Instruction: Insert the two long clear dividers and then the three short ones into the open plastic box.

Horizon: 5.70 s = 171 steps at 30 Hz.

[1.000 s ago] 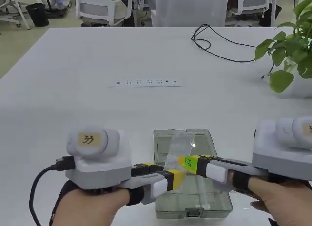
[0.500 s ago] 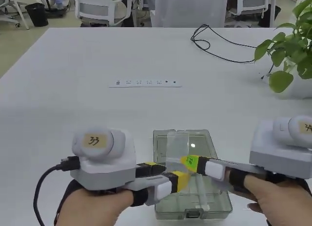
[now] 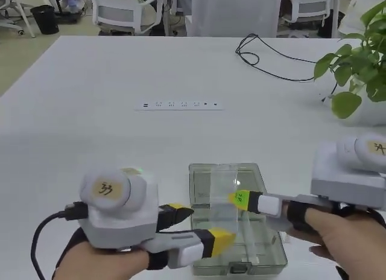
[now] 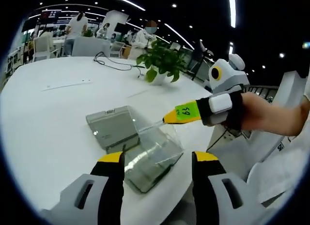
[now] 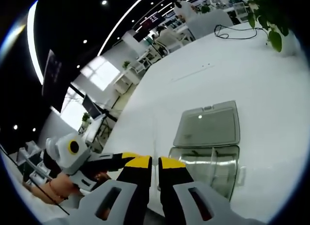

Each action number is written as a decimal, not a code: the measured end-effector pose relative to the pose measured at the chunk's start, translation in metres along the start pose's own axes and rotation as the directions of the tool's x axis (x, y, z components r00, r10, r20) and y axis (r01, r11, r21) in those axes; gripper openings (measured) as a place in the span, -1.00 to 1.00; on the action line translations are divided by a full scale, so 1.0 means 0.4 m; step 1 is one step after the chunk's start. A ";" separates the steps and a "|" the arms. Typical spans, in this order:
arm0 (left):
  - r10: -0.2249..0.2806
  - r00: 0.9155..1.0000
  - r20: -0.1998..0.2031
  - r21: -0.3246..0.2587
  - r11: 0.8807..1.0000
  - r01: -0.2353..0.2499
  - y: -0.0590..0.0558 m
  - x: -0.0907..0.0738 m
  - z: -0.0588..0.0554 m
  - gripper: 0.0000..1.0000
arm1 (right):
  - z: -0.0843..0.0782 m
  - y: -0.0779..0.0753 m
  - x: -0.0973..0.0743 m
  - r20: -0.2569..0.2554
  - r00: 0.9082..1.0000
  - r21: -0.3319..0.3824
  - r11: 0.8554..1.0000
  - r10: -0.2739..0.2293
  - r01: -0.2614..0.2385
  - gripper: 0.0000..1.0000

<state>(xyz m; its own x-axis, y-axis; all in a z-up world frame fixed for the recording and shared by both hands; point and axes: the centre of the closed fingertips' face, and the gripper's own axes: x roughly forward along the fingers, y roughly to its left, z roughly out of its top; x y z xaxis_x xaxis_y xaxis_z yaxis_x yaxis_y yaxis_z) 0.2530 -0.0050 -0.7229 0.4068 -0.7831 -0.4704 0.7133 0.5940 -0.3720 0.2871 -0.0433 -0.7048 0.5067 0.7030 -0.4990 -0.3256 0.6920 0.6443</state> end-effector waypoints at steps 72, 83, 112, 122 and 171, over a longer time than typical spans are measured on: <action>-0.169 0.984 -0.058 0.257 0.950 0.179 0.015 -0.038 -0.121 0.96 | -0.125 -0.153 0.085 -0.402 0.854 -0.003 0.933 -0.331 0.360 -0.87; -0.171 0.984 -0.054 0.250 0.951 0.179 0.011 -0.037 -0.120 0.95 | -0.124 -0.153 0.089 -0.386 0.843 -0.084 0.925 -0.374 0.372 -0.87; -0.168 0.985 -0.039 0.239 0.956 0.172 0.015 -0.038 -0.117 0.91 | -0.126 -0.130 0.111 -0.379 0.784 -0.372 0.856 -0.492 0.358 -0.87; -0.166 0.985 -0.039 0.238 0.956 0.171 0.016 -0.041 -0.122 0.92 | -0.130 -0.116 0.130 -0.391 0.794 -0.384 0.866 -0.466 0.320 -0.86; -0.162 0.986 -0.042 0.223 0.960 0.167 0.023 -0.037 -0.125 0.91 | -0.140 -0.129 0.131 -0.384 0.852 -0.180 0.934 -0.356 0.309 -0.86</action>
<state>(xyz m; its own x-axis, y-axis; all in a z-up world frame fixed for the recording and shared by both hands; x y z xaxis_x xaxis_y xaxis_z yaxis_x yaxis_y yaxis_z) 0.2252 0.0213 -0.7595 0.2620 -0.8603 -0.4373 0.8804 0.3987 -0.2569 0.2857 -0.0330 -0.7968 0.2408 0.4156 -0.8771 -0.2914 0.8930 0.3431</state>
